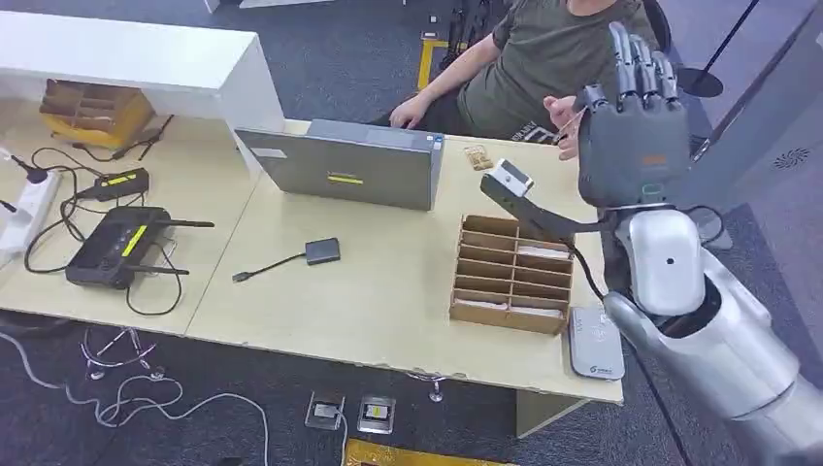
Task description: Pass the card to the sensor for recognition and then transmit it.
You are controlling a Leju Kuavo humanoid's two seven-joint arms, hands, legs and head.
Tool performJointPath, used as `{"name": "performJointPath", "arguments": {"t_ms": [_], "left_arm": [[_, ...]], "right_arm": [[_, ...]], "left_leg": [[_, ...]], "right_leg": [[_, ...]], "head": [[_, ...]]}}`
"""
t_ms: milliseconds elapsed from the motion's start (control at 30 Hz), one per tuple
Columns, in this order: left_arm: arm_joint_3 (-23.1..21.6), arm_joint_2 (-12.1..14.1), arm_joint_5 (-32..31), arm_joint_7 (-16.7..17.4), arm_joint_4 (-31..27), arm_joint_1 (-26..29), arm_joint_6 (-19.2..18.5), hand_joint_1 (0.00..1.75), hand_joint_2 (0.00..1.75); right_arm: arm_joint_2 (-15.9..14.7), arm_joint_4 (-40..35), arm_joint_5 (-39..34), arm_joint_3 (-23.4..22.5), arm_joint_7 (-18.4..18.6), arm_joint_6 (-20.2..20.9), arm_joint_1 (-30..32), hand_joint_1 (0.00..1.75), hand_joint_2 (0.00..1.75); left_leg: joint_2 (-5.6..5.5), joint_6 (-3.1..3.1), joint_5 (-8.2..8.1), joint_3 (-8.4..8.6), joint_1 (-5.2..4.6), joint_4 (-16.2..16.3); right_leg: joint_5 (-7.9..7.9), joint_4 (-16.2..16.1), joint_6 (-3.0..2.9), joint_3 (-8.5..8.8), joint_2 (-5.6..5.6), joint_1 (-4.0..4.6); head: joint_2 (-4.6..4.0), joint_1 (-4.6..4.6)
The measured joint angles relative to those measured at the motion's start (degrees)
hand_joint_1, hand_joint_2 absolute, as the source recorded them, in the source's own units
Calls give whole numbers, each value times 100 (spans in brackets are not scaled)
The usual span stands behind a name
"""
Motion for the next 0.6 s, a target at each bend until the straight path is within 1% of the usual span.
{"name": "performJointPath", "arguments": {"t_ms": [67,167,300,467,600], "left_arm": [[-28,-7,-9,2,0,-22,4,0,0],[-42,-18,-11,13,0,-37,4,0,0],[-83,-31,-11,15,0,-42,-4,0,0],[-114,-39,28,15,0,-35,4,0,0],[-131,-48,61,2,0,-8,44,0,0]], "right_arm": [[118,321,-83,111,-7,87,-230,175,175],[265,769,-228,243,-4,107,-469,175,175],[437,1246,-380,452,-6,81,-621,175,175],[558,1658,-492,682,2,42,-701,175,175],[593,1937,-595,875,18,74,-781,175,175]], "left_leg": [[0,0,0,0,1,0],[-4,0,0,-1,1,0],[-4,0,0,-1,1,0],[-3,0,0,-1,1,0],[-3,0,0,0,1,1]], "right_leg": [[0,0,0,-1,0,1],[0,0,0,-1,-2,1],[0,-1,0,-1,-2,1],[0,-2,0,-1,-1,1],[0,-2,0,-1,-2,1]], "head": [[0,-4],[0,2],[0,0],[0,0],[0,-2]]}}
